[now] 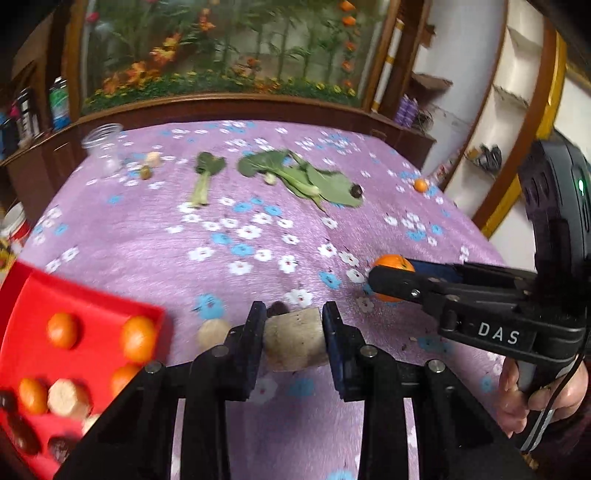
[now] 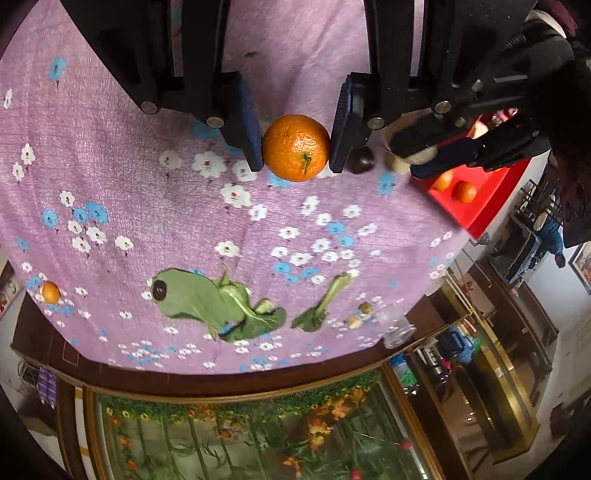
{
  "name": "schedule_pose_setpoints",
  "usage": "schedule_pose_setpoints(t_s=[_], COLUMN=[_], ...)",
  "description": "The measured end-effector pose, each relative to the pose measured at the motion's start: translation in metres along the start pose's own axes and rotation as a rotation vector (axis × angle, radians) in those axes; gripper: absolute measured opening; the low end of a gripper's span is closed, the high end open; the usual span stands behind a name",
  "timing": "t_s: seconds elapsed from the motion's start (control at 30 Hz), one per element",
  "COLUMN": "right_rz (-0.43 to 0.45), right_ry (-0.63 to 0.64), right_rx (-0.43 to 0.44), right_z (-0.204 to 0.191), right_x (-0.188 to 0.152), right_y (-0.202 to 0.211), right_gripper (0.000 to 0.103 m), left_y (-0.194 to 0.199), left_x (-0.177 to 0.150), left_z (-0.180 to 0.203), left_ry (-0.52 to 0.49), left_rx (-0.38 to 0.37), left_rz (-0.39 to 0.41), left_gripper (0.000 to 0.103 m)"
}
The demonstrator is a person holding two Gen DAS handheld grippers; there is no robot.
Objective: Organize fruits
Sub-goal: 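Carry the rice cake and mandarin into the red tray and open both tools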
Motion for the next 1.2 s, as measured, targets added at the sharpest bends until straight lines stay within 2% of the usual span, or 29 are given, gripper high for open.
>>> schedule_pose_setpoints(t_s=[0.23,0.37,0.53,0.7,0.8,0.97,1.2], right_rz=[0.024,0.023,-0.001,-0.044,-0.073,-0.117,-0.15], right_ry=[0.062,0.105,0.143,0.184,0.206,0.232,0.255], right_rx=[0.038,0.074,0.123,0.167,0.19,0.196,0.175], right_z=[-0.046,-0.081,-0.122,-0.166,-0.189,-0.217,-0.234], right_x=[-0.004,-0.007,-0.013,-0.021,-0.025,-0.028,-0.024], right_y=[0.018,0.018,0.005,-0.018,-0.036,-0.068,-0.1], right_gripper=[0.039,0.04,0.04,0.04,0.04,0.04,0.04], left_y=[0.061,0.097,0.125,0.138,0.138,0.13,0.127], left_x=[-0.007,-0.01,-0.021,-0.037,-0.047,-0.06,-0.066], left_z=[-0.056,-0.1,-0.156,-0.205,-0.223,-0.242,-0.259], left_ry=[0.164,0.243,0.345,0.434,0.453,0.455,0.46], left_rx=[0.06,0.148,0.239,0.303,0.342,0.399,0.417], left_rz=[0.097,0.165,0.212,0.221,0.213,0.189,0.183], left_gripper=[0.03,0.03,0.03,0.03,0.03,0.03,0.03])
Point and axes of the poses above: each gripper's, at about its wrist camera, not at the fingertips, and y roughly against the way its jaws point, z to its right, x to its top, the point moved 9 cm from there along -y, roughly the way its jaws point, and after that the axes turned 1 degree about y, right-handed, at the moved point
